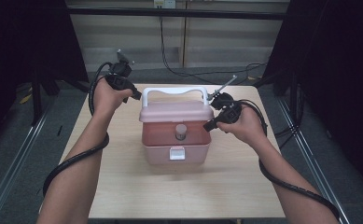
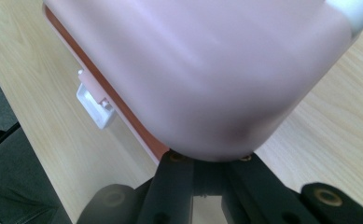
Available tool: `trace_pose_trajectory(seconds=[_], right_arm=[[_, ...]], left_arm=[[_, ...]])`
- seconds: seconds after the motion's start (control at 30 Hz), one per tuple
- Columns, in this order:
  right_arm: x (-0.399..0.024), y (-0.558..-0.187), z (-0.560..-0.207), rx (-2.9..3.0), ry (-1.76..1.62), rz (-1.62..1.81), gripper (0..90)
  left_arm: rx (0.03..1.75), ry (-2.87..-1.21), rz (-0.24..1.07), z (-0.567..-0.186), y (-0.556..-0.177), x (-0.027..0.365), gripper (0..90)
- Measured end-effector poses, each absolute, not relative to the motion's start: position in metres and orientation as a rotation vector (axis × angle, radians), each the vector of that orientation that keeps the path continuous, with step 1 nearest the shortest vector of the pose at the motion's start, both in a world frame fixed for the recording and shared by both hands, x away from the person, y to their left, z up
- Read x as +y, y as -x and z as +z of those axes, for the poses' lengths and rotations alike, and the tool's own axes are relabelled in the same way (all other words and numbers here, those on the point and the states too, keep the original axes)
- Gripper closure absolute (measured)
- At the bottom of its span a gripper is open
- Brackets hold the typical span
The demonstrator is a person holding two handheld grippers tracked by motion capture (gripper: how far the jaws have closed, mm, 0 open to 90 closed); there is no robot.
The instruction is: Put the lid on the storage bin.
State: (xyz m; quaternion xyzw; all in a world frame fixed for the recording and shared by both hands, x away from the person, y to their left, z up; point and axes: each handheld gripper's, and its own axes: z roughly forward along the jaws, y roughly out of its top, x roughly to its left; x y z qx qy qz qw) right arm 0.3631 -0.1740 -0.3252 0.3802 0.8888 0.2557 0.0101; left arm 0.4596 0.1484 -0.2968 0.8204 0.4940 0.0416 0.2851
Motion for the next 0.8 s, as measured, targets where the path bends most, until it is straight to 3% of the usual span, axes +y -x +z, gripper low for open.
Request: trace_pose_trajectory(seconds=[0.8], right_arm=[[-0.175, -0.353, -0.339, 2.789, -1.173, 0.777, 90.0]], left_arm=[[1.364, -2.157, 0.2, -0.316, -0.45, 0.17, 47.3]])
